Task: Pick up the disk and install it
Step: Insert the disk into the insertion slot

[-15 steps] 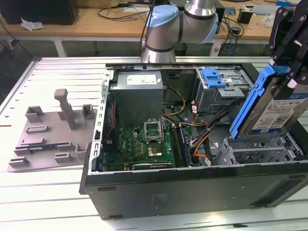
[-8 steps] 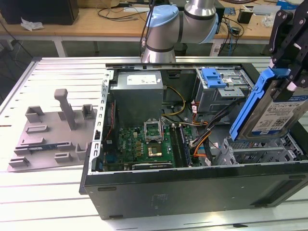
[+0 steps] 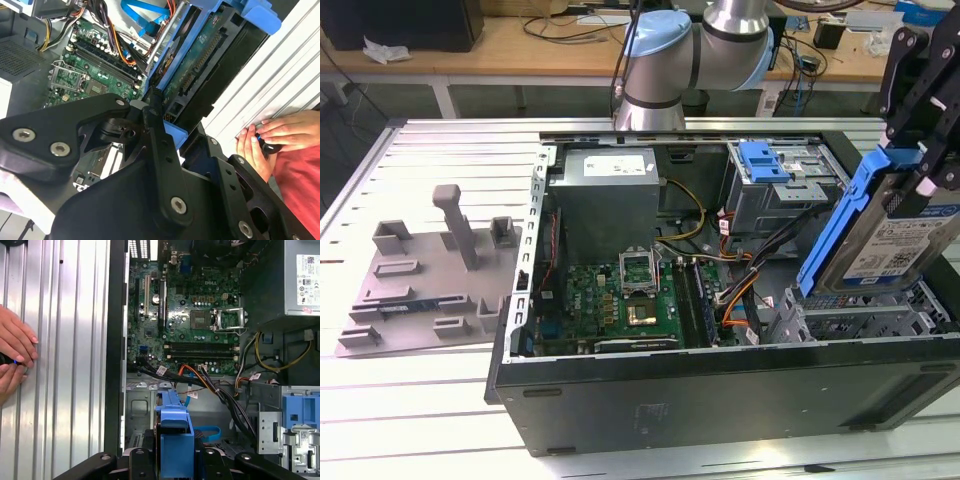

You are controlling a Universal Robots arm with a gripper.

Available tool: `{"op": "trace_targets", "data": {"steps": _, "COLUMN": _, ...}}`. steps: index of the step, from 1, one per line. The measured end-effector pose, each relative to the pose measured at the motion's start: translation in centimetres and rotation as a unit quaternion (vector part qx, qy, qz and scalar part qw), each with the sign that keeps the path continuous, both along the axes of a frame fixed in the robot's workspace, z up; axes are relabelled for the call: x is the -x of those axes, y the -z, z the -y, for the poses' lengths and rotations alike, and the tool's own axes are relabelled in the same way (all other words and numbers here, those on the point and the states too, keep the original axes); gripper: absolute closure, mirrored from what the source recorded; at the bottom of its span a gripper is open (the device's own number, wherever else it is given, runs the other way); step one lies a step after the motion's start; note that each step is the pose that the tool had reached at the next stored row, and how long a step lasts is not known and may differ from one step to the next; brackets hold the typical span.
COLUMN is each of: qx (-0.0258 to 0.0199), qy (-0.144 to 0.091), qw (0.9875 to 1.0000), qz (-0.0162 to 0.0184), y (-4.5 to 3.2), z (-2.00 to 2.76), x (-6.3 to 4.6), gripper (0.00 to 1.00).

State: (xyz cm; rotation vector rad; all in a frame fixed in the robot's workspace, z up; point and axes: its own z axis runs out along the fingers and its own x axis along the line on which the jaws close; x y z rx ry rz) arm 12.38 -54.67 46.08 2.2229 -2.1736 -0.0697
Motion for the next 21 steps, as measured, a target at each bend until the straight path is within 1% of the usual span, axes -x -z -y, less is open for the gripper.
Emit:
{"op": "trace_targets", "data": {"steps": 7, "qx": -0.0001, "qy": 0.0, "qw": 1.0, "qz": 0.0, "y": 0.29, "z": 0.05, "x": 0.0, "gripper": 0.63}}
{"op": "trace_targets", "data": {"steps": 21, "qx": -0.0001, "qy": 0.0, "qw": 1.0, "qz": 0.0, "y": 0.43, "z": -0.07, "x": 0.0, "gripper": 0.63}}
